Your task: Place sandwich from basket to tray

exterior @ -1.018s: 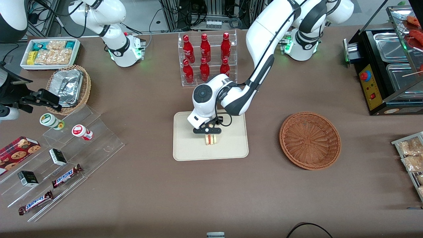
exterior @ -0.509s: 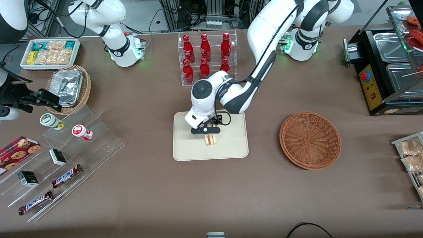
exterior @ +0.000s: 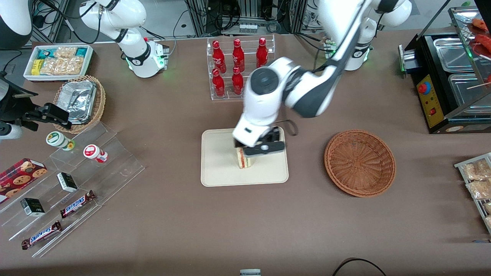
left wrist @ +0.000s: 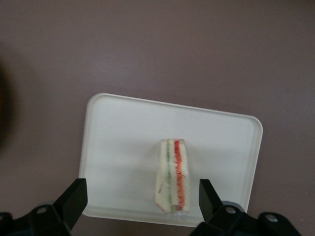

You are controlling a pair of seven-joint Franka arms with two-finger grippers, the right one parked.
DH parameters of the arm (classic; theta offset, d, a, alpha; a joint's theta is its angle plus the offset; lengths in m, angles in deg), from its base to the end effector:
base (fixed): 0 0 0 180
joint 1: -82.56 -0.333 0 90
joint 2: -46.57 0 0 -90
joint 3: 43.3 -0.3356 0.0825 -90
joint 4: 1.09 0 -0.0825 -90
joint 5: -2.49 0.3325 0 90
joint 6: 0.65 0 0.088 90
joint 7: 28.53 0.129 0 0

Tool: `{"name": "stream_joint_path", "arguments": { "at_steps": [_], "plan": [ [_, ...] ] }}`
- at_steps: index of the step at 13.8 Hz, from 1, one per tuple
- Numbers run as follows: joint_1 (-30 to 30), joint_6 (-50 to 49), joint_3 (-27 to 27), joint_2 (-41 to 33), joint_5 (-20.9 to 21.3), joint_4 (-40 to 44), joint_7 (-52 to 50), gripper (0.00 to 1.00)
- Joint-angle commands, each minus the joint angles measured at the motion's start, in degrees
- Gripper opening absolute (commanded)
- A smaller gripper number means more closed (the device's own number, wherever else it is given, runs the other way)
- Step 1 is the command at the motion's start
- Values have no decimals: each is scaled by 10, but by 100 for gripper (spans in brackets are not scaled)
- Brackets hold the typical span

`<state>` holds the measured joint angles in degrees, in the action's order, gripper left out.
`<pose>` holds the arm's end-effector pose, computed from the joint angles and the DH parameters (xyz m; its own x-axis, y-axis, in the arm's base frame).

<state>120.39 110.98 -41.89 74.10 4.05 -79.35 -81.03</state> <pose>0.5236 -0.4202 0.4621 0.9713 0.2261 0.0738 0.2210 -0.9726 0.0718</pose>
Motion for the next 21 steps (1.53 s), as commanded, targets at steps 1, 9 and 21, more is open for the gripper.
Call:
{"name": "stream_joint_path", "arguments": {
  "at_steps": [1,9,21],
  "plan": [
    [-45,-46,3,-98,-7,-63,12,100],
    [-180,-213,3,-263,-10,-105,204,100],
    [-369,-278,2,-289,-9,-87,481,100]
  ]
}}
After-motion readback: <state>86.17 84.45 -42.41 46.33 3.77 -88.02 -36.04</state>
